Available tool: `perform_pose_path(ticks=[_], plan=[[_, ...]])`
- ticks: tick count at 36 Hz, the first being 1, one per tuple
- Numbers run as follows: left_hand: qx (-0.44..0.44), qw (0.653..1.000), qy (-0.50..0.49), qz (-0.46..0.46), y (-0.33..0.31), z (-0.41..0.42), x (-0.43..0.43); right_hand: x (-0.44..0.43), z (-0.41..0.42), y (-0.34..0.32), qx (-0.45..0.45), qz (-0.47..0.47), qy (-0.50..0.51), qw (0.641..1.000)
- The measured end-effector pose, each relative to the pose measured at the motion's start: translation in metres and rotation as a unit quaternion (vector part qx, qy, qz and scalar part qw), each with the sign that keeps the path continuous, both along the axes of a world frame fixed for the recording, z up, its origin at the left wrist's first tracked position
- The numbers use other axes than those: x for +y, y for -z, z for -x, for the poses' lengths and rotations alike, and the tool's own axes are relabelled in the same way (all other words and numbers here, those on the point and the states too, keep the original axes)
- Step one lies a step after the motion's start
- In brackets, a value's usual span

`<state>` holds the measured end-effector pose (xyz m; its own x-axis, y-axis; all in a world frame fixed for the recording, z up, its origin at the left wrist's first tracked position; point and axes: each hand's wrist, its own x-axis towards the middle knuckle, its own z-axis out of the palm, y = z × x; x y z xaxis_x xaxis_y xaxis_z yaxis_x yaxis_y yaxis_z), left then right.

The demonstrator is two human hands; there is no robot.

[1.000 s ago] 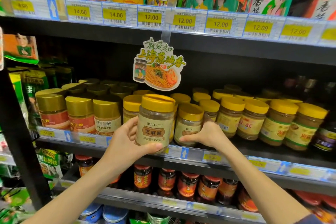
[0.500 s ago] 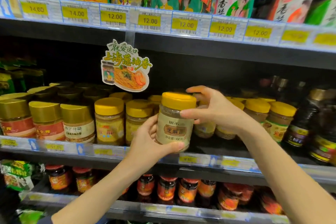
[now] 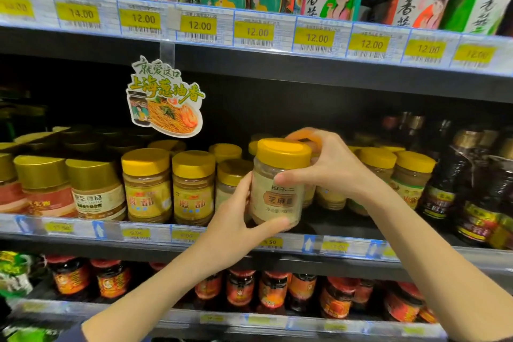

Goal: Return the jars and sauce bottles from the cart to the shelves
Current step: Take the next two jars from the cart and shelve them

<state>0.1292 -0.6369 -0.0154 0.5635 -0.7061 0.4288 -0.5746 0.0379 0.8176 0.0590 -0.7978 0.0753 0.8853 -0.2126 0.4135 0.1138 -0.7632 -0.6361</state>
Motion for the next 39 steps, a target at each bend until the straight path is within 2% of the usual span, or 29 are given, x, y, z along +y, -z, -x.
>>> perform_pose_path(ticks=[5,10,17,27,39], plan=[[-0.072,0.993,-0.054,-0.08,0.012,-0.015,0.024,-0.012,-0.001,-0.008,-0.013,-0.018,-0.003,1.0],[-0.194,0.965,-0.098,-0.145,0.025,-0.026,0.06,-0.027,-0.009,-0.001,0.009,-0.058,0.01,0.998],[-0.343,0.894,-0.155,-0.242,0.05,-0.038,0.089,-0.041,-0.027,0.033,0.035,-0.093,0.026,0.995],[-0.358,0.892,-0.16,-0.224,0.064,-0.04,0.089,-0.05,-0.04,0.063,0.077,-0.113,0.021,0.99],[-0.364,0.897,-0.151,-0.2,0.07,-0.043,0.088,-0.053,-0.048,0.072,0.081,-0.141,-0.035,0.986]])
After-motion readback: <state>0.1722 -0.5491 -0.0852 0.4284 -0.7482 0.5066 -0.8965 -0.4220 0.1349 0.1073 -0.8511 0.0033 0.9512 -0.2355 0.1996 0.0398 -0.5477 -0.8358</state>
